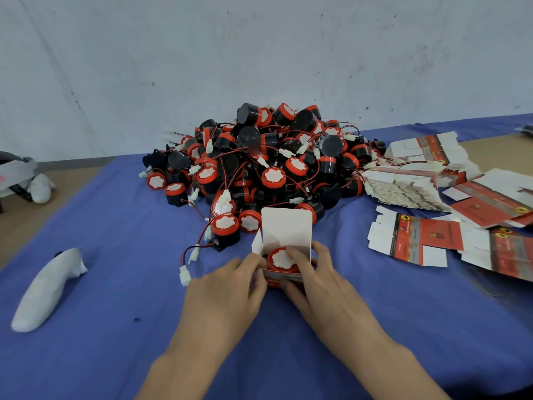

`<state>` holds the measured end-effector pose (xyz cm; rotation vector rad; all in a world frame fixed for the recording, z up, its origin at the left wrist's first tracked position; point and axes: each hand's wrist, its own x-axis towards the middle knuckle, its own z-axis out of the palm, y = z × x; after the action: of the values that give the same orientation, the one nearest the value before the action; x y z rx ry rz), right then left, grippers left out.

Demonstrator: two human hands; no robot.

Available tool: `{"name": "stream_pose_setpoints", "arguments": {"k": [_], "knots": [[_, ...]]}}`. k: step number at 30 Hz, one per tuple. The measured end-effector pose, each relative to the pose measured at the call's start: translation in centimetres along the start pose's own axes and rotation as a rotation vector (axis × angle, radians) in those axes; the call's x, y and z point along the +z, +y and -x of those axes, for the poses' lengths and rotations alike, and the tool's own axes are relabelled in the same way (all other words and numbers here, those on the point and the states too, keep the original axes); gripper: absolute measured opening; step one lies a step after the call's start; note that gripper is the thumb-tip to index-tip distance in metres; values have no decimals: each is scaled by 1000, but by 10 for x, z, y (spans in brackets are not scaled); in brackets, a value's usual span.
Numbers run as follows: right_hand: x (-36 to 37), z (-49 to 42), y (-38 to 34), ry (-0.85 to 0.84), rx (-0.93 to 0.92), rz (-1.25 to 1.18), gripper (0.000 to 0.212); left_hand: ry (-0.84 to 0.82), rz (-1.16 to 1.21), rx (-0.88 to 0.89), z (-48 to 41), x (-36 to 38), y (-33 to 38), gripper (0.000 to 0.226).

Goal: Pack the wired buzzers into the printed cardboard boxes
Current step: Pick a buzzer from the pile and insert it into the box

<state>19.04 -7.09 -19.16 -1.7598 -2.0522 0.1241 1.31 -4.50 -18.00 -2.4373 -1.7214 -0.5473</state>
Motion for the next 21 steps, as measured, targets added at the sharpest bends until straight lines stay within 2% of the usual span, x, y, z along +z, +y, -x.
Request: {"name": "stream_pose_setpoints", "arguments": {"k": [3,8,15,19,21], "knots": [[0,-1,1,-6,-1,-8,53,44,-24,23,2,1,0,30],[0,-1,0,-8,-5,-10,52,14,-73,-5,-1,-1,0,27],[1,1,0,-16,-7,-40,51,-98,-80,14,-6,0,3,16],[3,-1,4,-14,-7,-76,51,-28,-26,8,0,1,5,22],[4,-2,6,-17,-11,-135,51,45,96,-10,3,-2,6,28]]}}
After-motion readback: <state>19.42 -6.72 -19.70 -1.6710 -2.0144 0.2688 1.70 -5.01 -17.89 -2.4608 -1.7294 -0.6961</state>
